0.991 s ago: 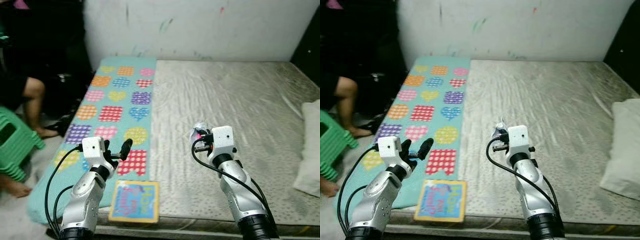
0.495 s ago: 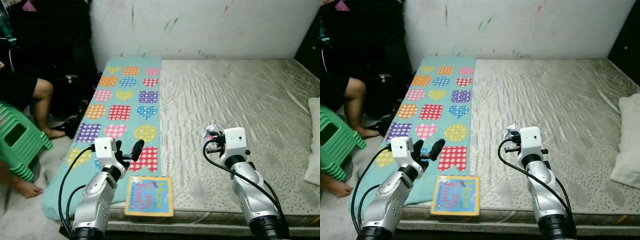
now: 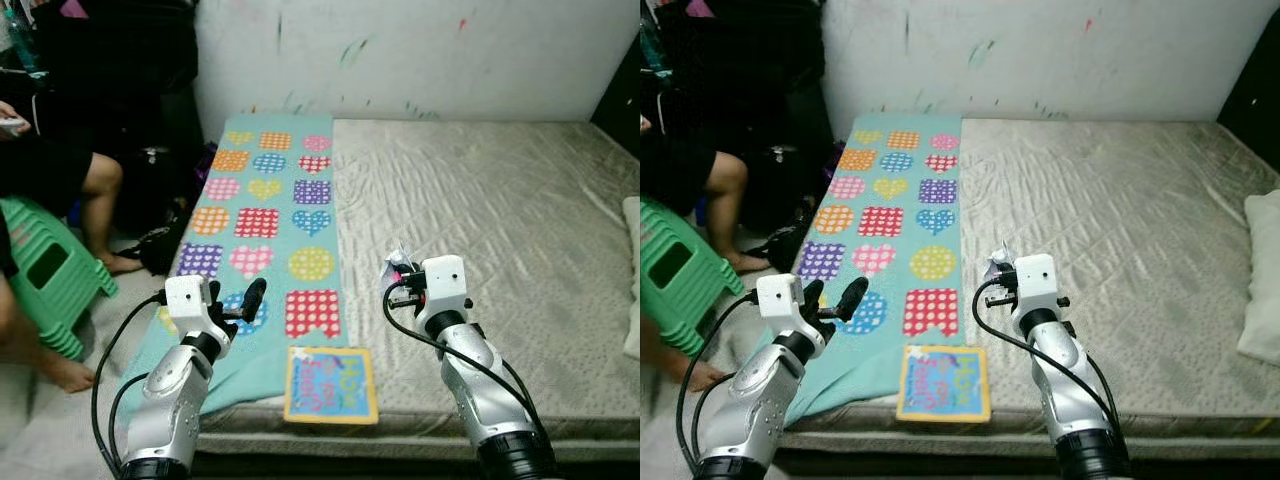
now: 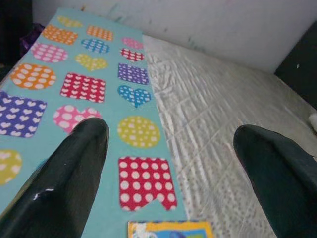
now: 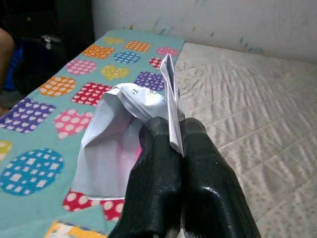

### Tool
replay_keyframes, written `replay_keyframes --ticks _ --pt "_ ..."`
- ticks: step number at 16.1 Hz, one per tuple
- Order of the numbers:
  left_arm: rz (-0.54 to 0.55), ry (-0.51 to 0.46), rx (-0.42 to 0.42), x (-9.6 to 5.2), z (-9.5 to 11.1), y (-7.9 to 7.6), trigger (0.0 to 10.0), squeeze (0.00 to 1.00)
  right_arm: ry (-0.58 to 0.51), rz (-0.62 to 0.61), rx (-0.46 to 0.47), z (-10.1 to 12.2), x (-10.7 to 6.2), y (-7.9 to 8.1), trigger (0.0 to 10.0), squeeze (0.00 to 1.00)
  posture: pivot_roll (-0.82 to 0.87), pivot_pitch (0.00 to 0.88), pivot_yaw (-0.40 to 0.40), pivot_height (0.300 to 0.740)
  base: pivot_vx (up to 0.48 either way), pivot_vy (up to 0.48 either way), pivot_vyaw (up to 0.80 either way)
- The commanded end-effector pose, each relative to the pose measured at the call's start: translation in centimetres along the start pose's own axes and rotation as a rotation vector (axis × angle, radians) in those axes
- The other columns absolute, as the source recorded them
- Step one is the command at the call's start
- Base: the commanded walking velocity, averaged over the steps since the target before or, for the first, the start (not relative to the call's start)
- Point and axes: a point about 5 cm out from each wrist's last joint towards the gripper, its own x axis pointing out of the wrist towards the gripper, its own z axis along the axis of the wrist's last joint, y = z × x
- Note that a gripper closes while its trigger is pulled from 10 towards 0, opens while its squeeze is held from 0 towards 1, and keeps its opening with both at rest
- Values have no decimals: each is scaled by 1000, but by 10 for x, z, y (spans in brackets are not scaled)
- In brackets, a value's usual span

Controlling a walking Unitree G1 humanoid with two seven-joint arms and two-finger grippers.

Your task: Clean up the room

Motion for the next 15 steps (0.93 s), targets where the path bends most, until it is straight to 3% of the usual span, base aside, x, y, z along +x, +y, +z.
replay_keyframes --ticks 1,6,15 --pt "-7 8 4 2 -1 -5 10000 0 8 -21 4 -2 -2 -8 10000 0 -146 0 14 740 0 0 0" --pt "-4 9 12 2 -2 -5 10000 0 -5 4 -27 -1 -2 -5 10000 0 -147 0 15 740 0 0 0" --pt "13 11 17 2 -2 -5 10000 0 -35 75 -65 3 -1 5 10000 0 -146 0 10 740 0 0 800"
